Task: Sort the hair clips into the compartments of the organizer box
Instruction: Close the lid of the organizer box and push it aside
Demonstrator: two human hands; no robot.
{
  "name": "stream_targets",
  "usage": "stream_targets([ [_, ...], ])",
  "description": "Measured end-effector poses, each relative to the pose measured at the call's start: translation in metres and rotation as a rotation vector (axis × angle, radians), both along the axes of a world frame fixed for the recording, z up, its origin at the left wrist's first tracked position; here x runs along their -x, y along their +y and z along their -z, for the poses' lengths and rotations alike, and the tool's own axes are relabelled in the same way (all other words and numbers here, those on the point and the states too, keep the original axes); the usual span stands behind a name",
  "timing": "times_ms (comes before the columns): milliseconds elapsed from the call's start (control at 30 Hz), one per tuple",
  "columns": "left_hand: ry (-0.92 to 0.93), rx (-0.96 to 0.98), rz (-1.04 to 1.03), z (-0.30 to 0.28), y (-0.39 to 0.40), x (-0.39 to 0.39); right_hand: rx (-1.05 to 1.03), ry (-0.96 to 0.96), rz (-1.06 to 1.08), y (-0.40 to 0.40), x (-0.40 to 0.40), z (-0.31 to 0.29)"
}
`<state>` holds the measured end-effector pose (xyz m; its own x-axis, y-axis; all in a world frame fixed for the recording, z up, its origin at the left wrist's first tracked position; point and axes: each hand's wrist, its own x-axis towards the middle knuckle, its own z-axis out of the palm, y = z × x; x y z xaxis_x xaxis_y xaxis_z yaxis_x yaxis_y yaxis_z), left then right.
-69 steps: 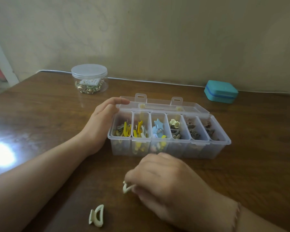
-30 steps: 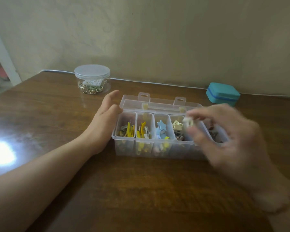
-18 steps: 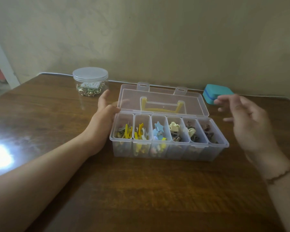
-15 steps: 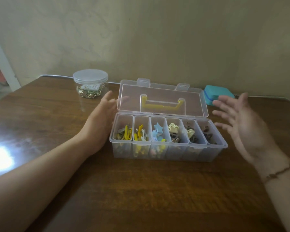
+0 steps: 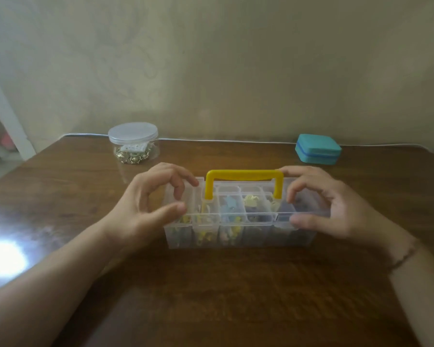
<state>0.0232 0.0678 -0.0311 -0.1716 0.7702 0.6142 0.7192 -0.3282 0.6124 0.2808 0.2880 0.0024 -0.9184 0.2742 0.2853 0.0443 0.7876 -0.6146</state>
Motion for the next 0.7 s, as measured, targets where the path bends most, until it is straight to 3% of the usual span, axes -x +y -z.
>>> stream_targets([
  [167,0.270,-0.034,-0.010,0.004,0.004,-0.003,-0.046,-0.160,-0.009,-0.003,0.001,0.001],
  [433,0.327,-0.013,-0.022,0.007,0.007,-0.003,-0.170,-0.262,-0.024,-0.006,0.001,-0.005],
  [700,0.382,0.002,-0.067,0.006,0.008,-0.002,-0.423,-0.325,0.078,-0.017,0.005,-0.008],
])
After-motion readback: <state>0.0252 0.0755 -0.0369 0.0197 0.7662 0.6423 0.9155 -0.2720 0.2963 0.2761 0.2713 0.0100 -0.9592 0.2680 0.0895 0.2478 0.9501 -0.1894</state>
